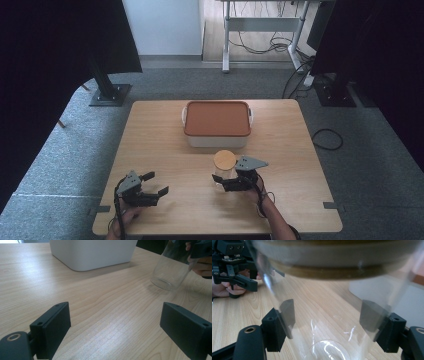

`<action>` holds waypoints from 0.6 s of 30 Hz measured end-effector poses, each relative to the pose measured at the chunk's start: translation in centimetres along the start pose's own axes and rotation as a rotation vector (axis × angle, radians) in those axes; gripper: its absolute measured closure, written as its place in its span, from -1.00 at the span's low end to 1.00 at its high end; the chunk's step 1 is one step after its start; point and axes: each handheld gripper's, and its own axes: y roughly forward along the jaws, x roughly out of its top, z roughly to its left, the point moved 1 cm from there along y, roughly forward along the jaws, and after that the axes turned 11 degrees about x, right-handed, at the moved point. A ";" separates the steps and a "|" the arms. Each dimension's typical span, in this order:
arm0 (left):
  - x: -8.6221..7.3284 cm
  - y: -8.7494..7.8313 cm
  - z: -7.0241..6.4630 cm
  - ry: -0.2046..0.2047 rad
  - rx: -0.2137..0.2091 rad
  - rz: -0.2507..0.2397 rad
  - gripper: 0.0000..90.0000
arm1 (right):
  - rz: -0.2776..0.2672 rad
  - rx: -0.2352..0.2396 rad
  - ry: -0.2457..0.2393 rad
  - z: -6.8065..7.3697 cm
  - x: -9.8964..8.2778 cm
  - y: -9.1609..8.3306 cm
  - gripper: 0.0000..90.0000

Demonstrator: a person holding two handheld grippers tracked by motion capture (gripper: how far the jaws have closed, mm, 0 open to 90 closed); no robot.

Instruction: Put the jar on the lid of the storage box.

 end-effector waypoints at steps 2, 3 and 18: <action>0.0 0.0 0.0 -0.001 -0.002 0.001 -0.79 | -0.002 0.000 -0.004 0.1 0.1 -0.2 -0.45; 0.0 0.0 0.0 -0.001 -0.002 0.002 -0.79 | -0.004 0.000 -0.005 0.1 0.2 -0.3 -0.45; 0.0 0.0 0.1 -0.006 -0.003 0.001 -0.79 | -0.016 -0.006 -0.067 0.8 1.9 -1.2 -0.45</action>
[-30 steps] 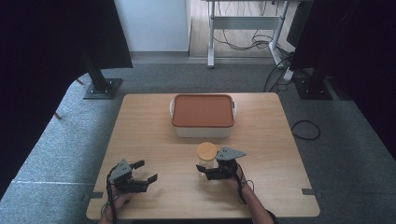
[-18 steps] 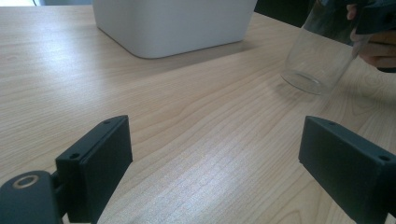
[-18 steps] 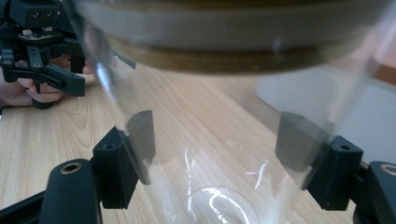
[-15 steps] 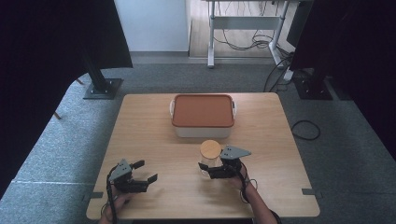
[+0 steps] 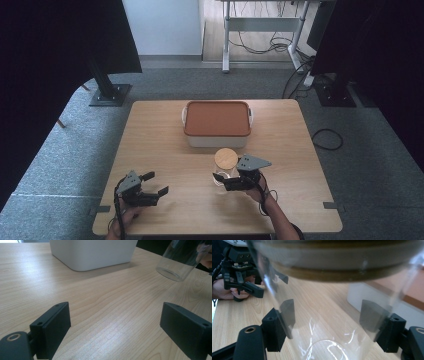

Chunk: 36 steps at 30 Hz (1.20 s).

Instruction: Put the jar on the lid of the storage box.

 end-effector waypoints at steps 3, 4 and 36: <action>0.0 0.0 0.0 0.001 -0.001 0.001 -0.79 | -0.002 -0.002 -0.002 -0.1 0.3 -0.2 -0.45; 0.0 0.0 0.0 0.001 -0.001 0.001 -0.79 | -0.001 -0.002 -0.002 -0.1 0.4 -0.3 -0.45; 0.0 0.1 0.0 0.000 -0.002 0.002 -0.79 | -0.025 -0.011 -0.036 -0.6 2.9 -1.3 -0.44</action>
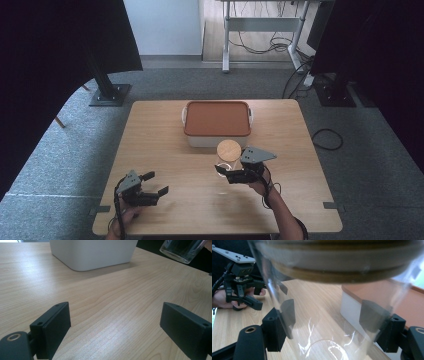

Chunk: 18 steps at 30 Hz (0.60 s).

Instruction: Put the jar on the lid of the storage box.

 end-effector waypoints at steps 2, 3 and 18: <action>0.0 0.0 0.0 0.002 0.000 0.002 -0.79 | -0.007 -0.001 0.002 -0.1 0.2 0.0 -0.44; 0.0 0.0 0.0 0.002 0.000 0.001 -0.79 | -0.012 -0.002 0.006 -0.2 0.3 0.0 -0.44; 0.0 -0.1 0.0 -0.003 -0.003 -0.006 -0.79 | -0.018 -0.012 -0.001 -0.6 1.8 0.0 -0.44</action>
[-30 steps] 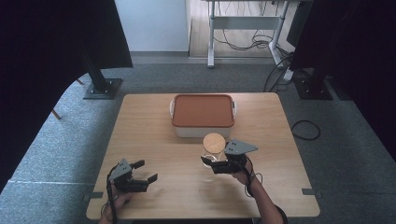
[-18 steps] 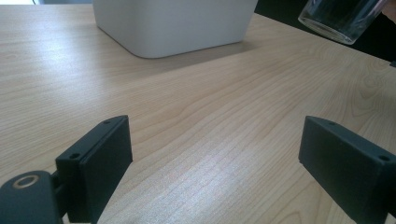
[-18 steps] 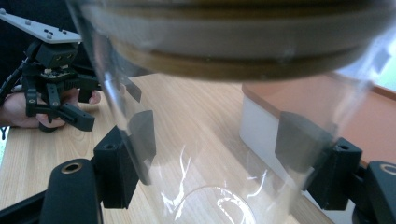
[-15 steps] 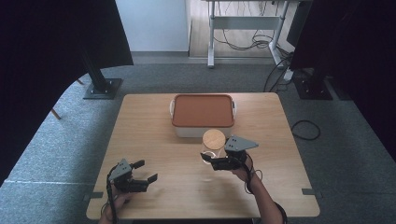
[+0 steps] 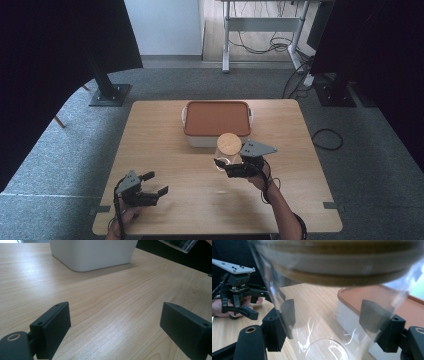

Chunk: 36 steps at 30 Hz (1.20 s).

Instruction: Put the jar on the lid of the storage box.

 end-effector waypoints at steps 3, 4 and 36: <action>0.0 0.0 0.0 -0.002 -0.001 -0.002 -0.79 | 0.005 0.001 -0.002 0.1 0.3 0.2 -0.44; 0.0 0.0 0.0 -0.002 -0.001 -0.003 -0.79 | 0.007 0.002 -0.002 0.1 0.4 0.3 -0.44; 0.0 0.0 0.0 -0.004 -0.008 -0.004 -0.79 | 0.003 -0.007 0.000 -1.1 2.3 2.9 -0.44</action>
